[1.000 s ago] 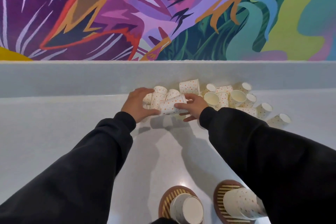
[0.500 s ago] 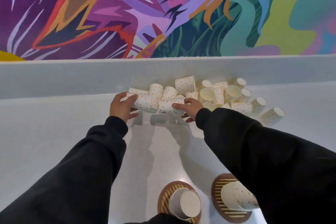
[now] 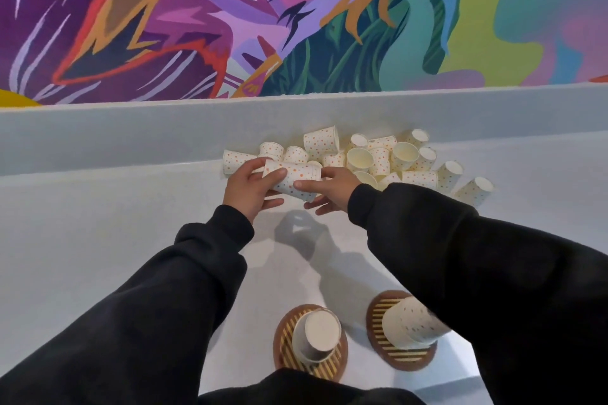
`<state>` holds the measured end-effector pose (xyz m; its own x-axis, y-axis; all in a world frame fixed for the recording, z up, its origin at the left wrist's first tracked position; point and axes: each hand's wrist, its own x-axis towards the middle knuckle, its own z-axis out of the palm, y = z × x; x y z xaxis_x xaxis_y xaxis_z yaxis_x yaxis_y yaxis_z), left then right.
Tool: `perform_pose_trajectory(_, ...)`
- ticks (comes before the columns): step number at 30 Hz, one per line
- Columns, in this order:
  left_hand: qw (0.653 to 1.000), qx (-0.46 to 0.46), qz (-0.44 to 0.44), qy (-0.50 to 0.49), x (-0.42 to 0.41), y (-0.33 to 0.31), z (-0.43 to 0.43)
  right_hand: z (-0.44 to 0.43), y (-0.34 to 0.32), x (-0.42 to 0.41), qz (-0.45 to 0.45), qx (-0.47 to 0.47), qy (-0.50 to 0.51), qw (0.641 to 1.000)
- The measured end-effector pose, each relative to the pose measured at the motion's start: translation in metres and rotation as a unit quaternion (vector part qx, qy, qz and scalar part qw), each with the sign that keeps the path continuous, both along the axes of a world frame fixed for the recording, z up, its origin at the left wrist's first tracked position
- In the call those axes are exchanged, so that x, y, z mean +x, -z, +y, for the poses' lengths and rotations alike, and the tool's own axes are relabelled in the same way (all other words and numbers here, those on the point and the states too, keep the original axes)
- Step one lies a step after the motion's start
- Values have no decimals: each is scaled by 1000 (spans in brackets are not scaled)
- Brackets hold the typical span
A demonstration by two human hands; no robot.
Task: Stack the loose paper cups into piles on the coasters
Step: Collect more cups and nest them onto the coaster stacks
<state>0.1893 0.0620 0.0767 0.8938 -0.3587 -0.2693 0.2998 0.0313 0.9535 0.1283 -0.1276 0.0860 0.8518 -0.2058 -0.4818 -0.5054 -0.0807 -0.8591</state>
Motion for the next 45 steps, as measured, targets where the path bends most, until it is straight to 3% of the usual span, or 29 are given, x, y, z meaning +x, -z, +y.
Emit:
perform_pose_trajectory(9, 964, 125, -228, 48, -79, -39, 9, -6, -30, -88, -29, -79, -86, 993)
perform_pose_trajectory(14, 922, 211, -319, 55, -133, -56, 18, 6, -29, -137, -107, -152, -120, 975)
perform_pose_trajectory(19, 873, 289, -386, 72, -179, -71, 33, 22, -28, -185, -137, -168, -171, 961)
perform_pose_trajectory(28, 822, 392, -406, 78, -235, -17, 41, 54, 29, -227, -105, -154, -165, 968)
perform_pose_trajectory(34, 855, 385, -342, 65, -249, 17, 42, 60, 61, -241, -92, -119, -124, 981)
perform_pose_trajectory(45, 851, 403, -332, 47, -255, 34, 46, 57, 79, -247, -79, -116, -124, 982)
